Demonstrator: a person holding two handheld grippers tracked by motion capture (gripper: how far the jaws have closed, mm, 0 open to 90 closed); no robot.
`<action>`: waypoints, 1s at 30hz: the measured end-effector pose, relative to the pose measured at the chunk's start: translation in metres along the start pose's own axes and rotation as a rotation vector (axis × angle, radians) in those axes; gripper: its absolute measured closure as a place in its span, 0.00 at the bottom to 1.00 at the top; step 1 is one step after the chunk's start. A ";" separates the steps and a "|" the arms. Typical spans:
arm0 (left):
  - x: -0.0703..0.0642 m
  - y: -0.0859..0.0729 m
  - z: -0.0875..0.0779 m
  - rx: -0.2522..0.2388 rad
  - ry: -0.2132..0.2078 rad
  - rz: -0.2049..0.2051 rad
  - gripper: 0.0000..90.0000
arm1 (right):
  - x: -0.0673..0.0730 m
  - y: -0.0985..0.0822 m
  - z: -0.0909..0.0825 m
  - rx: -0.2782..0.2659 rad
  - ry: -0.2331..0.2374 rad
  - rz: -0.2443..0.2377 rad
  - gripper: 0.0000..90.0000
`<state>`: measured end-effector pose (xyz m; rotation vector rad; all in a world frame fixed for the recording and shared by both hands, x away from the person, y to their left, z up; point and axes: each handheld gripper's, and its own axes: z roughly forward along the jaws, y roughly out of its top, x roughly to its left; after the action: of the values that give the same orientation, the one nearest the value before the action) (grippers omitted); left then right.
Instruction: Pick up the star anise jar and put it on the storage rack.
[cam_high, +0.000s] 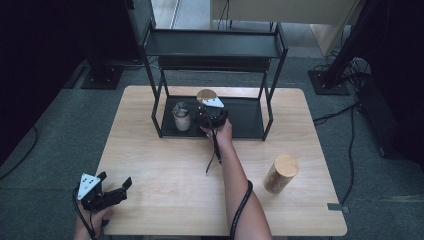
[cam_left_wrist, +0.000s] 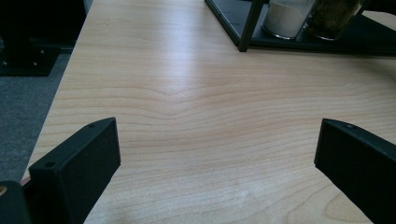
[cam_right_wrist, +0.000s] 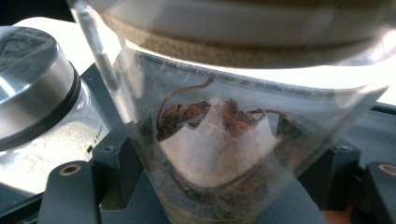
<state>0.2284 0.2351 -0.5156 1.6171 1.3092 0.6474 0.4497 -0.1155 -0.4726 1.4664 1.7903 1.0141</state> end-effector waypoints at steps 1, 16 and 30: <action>0.000 0.000 0.000 0.000 0.000 0.000 0.01 | 0.001 0.001 0.001 0.000 0.000 0.003 0.28; 0.000 0.000 0.000 -0.002 -0.004 0.001 0.01 | -0.004 -0.007 -0.001 -0.031 0.047 0.063 0.04; 0.000 0.000 0.000 0.000 -0.003 0.002 0.01 | -0.016 -0.037 -0.022 -0.015 0.057 0.072 0.00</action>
<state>0.2282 0.2350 -0.5156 1.6188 1.3061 0.6461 0.4156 -0.1387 -0.4924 1.5165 1.7766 1.1126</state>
